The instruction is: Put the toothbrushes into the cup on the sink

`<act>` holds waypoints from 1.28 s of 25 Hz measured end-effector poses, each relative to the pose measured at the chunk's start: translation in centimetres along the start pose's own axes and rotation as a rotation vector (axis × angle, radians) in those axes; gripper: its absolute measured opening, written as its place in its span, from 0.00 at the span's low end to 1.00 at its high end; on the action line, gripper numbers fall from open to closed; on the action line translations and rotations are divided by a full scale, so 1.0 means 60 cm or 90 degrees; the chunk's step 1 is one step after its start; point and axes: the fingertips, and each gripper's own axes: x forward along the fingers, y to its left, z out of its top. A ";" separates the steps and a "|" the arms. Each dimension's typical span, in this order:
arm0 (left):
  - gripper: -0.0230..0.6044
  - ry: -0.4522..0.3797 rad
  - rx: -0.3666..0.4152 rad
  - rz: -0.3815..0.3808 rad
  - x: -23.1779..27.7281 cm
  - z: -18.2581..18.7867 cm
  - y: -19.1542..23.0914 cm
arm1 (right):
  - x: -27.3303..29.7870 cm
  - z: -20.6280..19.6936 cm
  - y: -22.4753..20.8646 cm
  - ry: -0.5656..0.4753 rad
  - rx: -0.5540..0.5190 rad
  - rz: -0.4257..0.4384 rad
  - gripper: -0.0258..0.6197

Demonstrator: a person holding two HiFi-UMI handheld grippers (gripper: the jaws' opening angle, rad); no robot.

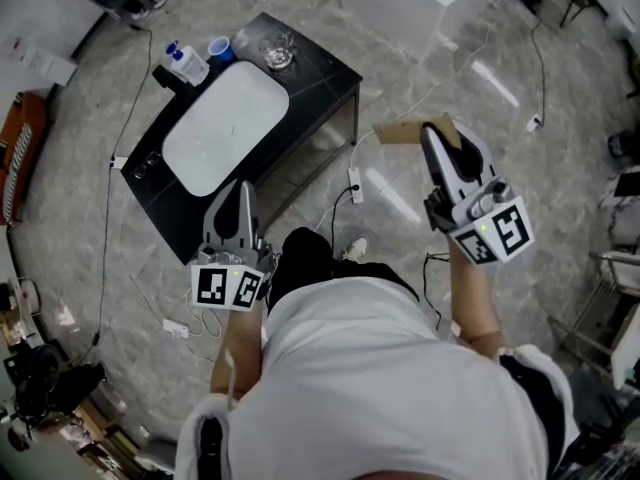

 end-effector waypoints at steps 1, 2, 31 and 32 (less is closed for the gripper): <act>0.04 0.000 0.000 0.001 0.000 -0.001 -0.002 | -0.001 0.001 -0.001 -0.001 -0.001 0.002 0.18; 0.04 -0.001 0.000 0.003 -0.001 -0.001 -0.003 | -0.001 0.002 -0.002 -0.001 -0.003 0.004 0.18; 0.04 -0.041 -0.033 -0.031 0.056 -0.009 0.015 | 0.031 0.017 -0.007 -0.004 -0.055 0.001 0.18; 0.04 -0.039 -0.037 -0.032 0.060 -0.012 0.023 | 0.039 0.015 -0.005 -0.002 -0.056 0.002 0.18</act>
